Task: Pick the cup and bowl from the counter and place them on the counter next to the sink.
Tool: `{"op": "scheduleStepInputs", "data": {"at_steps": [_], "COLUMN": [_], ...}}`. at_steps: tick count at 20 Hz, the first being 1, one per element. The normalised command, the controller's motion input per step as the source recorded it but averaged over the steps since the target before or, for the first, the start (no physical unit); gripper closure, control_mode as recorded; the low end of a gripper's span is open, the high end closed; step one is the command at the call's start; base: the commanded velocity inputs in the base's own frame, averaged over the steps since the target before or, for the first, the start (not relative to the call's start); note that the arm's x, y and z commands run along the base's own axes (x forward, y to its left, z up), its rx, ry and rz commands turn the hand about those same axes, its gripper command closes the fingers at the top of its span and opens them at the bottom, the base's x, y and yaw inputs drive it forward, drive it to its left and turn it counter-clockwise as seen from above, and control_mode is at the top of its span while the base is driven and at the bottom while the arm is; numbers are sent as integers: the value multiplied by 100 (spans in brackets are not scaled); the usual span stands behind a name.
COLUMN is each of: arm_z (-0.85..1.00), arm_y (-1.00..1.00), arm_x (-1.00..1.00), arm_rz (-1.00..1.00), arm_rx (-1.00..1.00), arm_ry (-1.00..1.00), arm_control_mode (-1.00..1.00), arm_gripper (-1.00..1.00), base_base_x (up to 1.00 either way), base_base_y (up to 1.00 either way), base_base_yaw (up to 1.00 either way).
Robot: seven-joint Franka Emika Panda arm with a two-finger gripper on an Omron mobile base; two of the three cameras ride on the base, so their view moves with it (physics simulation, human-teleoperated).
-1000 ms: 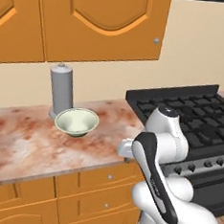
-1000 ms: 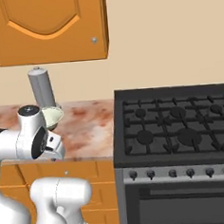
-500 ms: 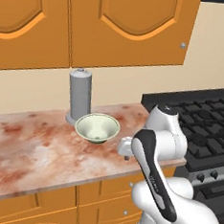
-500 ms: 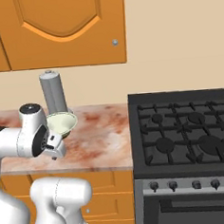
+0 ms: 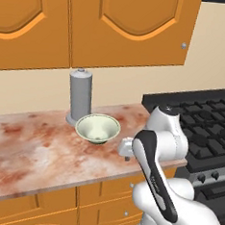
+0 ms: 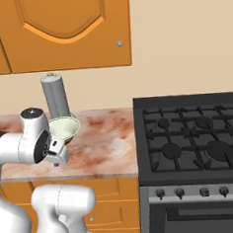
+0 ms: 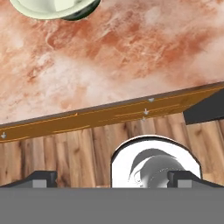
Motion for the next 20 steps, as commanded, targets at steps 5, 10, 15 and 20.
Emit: {"op": "scheduleStepInputs", "data": {"at_steps": [5,10,15,20], "arm_z": [-55,-32,13,0], "arm_y": [1,0,0,7], "arm_x": [20,33,66,61], "arm_rz": [-3,-7,-19,-17], "arm_rx": [9,3,0,0], "arm_ry": [-3,-6,-18,-14], "arm_control_mode": [-100,-100,-100,-100], "arm_gripper": [-100,-100,-100,-100], "base_base_x": [0,0,0,0], "base_base_y": [0,0,0,0], "base_base_yaw": [0,0,0,0]}}
